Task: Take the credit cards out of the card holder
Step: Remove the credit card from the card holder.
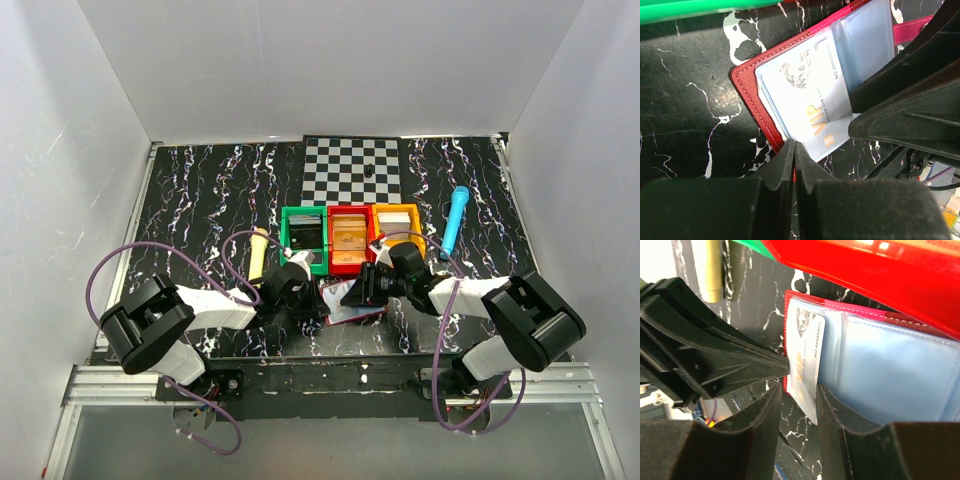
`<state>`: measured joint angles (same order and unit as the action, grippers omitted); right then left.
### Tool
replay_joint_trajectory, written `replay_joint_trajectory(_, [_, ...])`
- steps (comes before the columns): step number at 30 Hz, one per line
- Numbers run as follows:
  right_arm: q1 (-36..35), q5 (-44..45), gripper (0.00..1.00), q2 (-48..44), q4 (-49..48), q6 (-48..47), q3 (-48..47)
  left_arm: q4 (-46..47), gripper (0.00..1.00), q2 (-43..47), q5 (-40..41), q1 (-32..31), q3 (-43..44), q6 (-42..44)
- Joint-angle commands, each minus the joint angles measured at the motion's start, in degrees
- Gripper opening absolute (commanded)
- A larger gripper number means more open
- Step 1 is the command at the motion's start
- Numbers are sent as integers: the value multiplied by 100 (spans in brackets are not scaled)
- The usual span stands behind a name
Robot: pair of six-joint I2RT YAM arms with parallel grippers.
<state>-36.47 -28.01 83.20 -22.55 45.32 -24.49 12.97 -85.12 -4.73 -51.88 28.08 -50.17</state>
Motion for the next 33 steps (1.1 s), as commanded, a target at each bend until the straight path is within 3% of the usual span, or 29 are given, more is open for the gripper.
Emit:
replay_joint_trajectory(1, [-71, -732, 41, 82, -909, 521, 137, -40, 0, -119, 165, -15, -153, 25])
replay_joint_trajectory(33, [157, -680, 39, -331, -461, 346, 357, -137, 0, -75, 280, -7, -206, -54])
